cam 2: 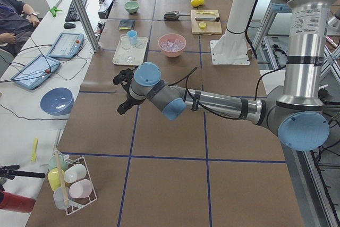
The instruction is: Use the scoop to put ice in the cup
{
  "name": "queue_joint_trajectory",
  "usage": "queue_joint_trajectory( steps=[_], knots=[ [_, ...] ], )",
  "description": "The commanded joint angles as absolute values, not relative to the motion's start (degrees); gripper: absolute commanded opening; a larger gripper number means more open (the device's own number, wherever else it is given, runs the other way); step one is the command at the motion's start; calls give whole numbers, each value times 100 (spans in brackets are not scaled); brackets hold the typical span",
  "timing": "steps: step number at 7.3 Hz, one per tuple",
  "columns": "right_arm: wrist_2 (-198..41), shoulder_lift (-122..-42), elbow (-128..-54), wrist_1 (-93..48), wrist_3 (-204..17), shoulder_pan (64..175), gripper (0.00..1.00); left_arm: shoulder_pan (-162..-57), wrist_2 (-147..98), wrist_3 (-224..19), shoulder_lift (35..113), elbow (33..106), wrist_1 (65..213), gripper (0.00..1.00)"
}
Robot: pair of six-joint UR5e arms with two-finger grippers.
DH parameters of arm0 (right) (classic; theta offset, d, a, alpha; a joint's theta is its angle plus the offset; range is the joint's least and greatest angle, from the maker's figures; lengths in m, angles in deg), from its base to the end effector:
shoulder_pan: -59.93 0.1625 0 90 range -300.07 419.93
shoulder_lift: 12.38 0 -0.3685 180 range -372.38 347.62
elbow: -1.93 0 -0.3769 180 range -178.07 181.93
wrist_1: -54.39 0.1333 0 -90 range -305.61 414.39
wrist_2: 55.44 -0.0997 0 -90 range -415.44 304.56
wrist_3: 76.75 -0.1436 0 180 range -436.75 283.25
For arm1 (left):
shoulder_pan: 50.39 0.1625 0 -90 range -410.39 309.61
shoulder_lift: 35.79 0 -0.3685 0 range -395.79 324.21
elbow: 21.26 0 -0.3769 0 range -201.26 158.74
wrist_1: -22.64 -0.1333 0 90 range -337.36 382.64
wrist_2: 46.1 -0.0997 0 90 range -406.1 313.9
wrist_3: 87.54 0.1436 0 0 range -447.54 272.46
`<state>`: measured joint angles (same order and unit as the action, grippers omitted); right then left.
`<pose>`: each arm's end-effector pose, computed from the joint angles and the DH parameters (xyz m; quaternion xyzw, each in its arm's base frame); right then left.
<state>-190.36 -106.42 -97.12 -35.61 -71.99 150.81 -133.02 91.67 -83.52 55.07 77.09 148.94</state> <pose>0.0389 -0.4572 0.5898 0.0591 -0.3792 -0.0479 0.9222 0.0395 -0.5155 0.4671 0.3426 0.3836 0.2395 0.8235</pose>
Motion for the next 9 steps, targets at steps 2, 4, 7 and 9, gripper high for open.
queue_joint_trajectory(
  steps=[2, 4, 7, 9],
  knots=[
    [-19036, -10643, -9729, -3561, -7201, 15081, 100, -12382, 9110, -8350, 5711, 7727, 15804, 100],
    [-19036, -10643, -9738, -3561, -7192, 15089, 100, -11627, 9092, -8358, 6157, 7727, 15957, 100],
    [-19036, -10678, -9826, -3552, -7183, 15081, 100, -10143, 8578, -8613, 7141, 7507, 15922, 100],
    [-19036, -10669, -9861, -3552, -7183, 15063, 100, -9270, 7358, -8613, 7318, 7489, 15975, 100]
  ],
)
